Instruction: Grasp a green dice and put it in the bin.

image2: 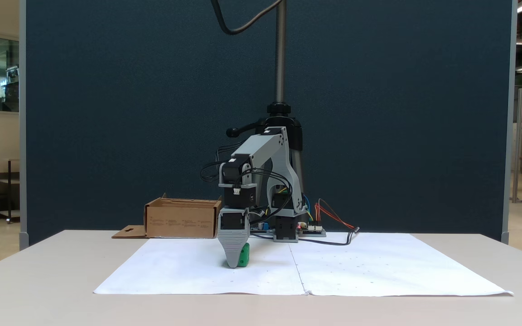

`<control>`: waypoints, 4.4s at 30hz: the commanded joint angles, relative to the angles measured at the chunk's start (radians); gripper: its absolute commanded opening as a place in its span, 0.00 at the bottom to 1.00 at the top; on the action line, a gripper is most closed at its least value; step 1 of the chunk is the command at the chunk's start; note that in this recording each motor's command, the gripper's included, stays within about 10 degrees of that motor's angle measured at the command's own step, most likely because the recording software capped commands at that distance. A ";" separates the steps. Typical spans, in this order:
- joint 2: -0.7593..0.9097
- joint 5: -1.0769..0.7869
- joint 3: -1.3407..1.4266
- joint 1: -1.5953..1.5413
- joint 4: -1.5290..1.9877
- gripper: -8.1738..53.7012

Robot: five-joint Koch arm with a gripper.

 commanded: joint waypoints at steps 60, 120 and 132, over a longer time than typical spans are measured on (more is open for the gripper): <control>0.083 0.055 -0.554 1.351 0.265 0.32; 0.815 0.454 0.052 -0.376 -0.426 0.87; 0.986 0.448 0.555 -0.468 -0.828 0.80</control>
